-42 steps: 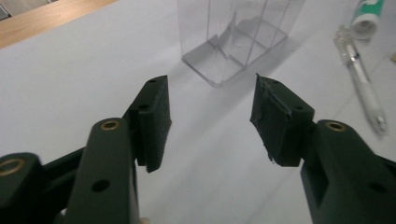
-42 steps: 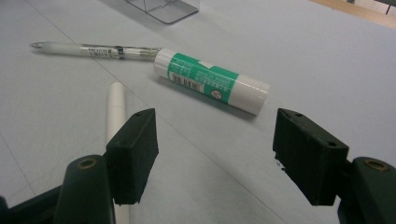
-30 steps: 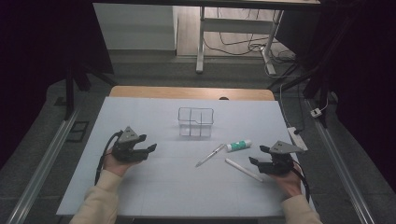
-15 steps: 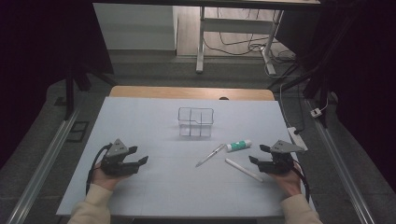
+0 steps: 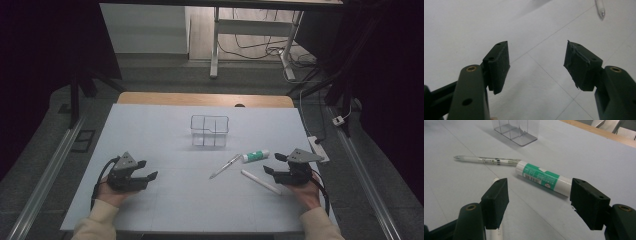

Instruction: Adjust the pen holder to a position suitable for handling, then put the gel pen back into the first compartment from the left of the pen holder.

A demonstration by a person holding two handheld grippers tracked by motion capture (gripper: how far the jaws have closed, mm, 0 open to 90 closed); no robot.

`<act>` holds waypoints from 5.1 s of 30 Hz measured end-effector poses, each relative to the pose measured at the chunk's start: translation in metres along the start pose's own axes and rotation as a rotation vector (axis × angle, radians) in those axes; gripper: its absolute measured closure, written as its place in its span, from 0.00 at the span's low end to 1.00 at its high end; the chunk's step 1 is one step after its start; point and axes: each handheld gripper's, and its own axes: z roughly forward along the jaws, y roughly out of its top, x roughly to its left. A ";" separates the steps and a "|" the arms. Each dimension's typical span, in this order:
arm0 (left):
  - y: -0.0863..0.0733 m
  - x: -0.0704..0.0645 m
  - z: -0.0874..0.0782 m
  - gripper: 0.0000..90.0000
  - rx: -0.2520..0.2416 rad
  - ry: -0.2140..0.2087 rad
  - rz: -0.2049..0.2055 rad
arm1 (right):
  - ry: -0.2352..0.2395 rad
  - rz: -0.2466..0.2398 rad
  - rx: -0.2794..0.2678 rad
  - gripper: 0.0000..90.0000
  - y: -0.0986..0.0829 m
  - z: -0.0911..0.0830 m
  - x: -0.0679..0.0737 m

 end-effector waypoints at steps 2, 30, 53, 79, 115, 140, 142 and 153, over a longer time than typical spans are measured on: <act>-0.001 -0.001 -0.001 0.41 -0.003 0.000 -0.007 | 0.005 -0.001 -0.004 0.34 0.002 -0.001 0.001; -0.005 0.001 0.003 0.40 0.007 -0.020 -0.022 | 0.146 -0.183 0.110 0.35 0.040 0.023 0.018; -0.005 0.005 0.004 0.40 0.000 -0.037 -0.019 | 0.244 -0.359 0.197 0.41 0.063 0.050 0.029; -0.004 0.008 0.004 0.40 0.005 -0.026 -0.019 | 0.350 -0.521 0.261 0.41 0.087 0.087 0.044; -0.006 0.006 0.003 0.40 0.014 -0.020 -0.005 | 0.537 -0.757 0.446 0.54 0.099 0.135 0.067; -0.006 0.007 0.004 0.40 0.020 -0.017 -0.002 | 0.636 -0.925 0.561 0.74 0.099 0.160 0.074; -0.006 0.006 0.004 0.40 0.020 -0.016 -0.001 | 0.647 -0.930 0.566 0.75 0.099 0.161 0.074; -0.006 0.006 0.005 0.40 0.026 -0.014 0.005 | 0.722 -0.997 0.567 0.83 0.102 0.166 0.075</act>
